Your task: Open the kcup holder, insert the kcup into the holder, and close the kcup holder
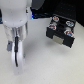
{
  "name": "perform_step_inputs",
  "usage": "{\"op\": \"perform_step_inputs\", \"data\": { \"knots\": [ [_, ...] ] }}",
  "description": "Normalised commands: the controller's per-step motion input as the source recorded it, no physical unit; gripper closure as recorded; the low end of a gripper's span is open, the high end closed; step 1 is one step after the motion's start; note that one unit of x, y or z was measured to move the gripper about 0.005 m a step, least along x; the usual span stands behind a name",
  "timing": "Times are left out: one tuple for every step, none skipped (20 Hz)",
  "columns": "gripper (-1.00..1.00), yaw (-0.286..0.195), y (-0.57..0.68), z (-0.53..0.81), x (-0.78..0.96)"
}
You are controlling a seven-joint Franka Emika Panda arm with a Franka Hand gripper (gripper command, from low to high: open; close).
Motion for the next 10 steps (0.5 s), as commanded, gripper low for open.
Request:
{"op": "perform_step_inputs", "data": {
  "knots": [
    [1.0,-0.056,-0.02,0.03,0.02],
    [1.0,-0.056,-0.02,0.04,0.02],
    [1.0,-0.053,-0.02,0.08,0.03],
    [1.0,-0.051,-0.01,0.13,0.03],
    [1.0,-0.049,0.0,0.19,0.03],
    [1.0,-0.048,0.07,0.3,0.03],
    [1.0,-0.051,0.13,0.46,0.04],
    [1.0,-0.053,0.17,0.57,0.04],
    [1.0,-0.07,0.2,0.59,0.05],
    [1.0,-0.048,0.25,0.69,0.04]
  ]
}}
